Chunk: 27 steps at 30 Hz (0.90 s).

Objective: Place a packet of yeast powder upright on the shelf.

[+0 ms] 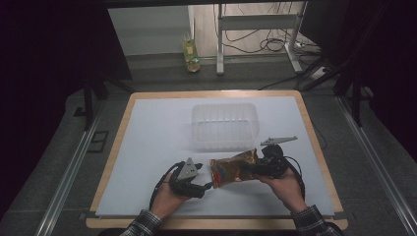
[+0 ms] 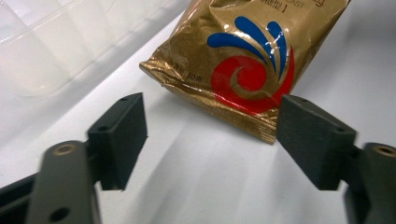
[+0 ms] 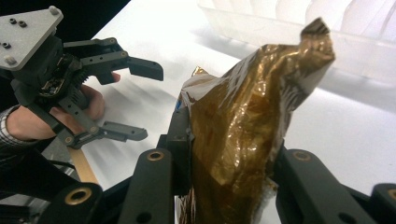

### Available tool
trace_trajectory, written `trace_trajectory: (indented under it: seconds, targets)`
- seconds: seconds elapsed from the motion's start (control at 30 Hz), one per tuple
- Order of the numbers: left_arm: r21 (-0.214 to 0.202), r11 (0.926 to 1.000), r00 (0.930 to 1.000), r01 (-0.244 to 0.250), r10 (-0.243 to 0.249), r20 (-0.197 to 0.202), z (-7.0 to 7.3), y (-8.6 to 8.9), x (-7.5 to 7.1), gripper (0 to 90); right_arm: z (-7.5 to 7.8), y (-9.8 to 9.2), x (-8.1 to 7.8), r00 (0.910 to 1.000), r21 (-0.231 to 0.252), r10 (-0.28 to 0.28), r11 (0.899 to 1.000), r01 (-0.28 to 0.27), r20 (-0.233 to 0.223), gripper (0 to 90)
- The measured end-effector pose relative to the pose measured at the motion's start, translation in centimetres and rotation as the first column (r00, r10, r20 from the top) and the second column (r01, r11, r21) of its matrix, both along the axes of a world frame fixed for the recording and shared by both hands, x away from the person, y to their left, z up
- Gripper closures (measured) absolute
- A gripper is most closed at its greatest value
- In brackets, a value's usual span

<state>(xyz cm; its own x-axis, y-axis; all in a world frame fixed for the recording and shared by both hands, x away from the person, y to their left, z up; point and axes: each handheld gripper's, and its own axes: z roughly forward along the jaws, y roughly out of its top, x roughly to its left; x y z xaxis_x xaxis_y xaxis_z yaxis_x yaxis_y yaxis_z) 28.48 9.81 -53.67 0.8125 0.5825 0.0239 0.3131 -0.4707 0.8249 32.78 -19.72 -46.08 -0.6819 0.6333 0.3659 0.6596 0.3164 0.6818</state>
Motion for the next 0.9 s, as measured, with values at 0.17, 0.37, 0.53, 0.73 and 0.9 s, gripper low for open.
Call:
trace_trajectory:
  seconds: [0.17,0.37,0.53,0.73,0.9]
  targets:
    - [-0.016,0.9998,0.9999,-0.010,0.010,-0.003,0.1,0.0,0.0,11.8,0.8,-0.2,-0.1,0.9998,-0.009,-0.006,1.000,0.006,0.020,67.1]
    - [-0.034,0.9994,0.9999,0.010,-0.010,0.004,0.3,0.1,-0.2,4.4,1.9,-0.8,0.3,0.9990,-0.006,-0.041,0.999,0.041,0.015,67.3]
    - [-0.007,0.9998,0.9996,0.017,-0.017,0.023,0.2,0.0,-0.3,3.4,2.8,-1.6,0.6,0.9979,-0.010,-0.062,0.998,0.062,0.017,67.3]
    - [0.015,0.9995,0.9985,0.029,-0.029,0.046,0.0,-0.2,-0.4,2.7,3.6,-3.0,1.3,0.9953,-0.004,-0.097,0.995,0.097,-0.002,67.2]
    - [0.018,0.9994,0.9985,0.029,-0.030,0.045,-0.1,-0.2,-0.4,2.6,4.7,-3.9,1.9,0.9925,0.002,-0.123,0.992,0.123,0.002,67.1]
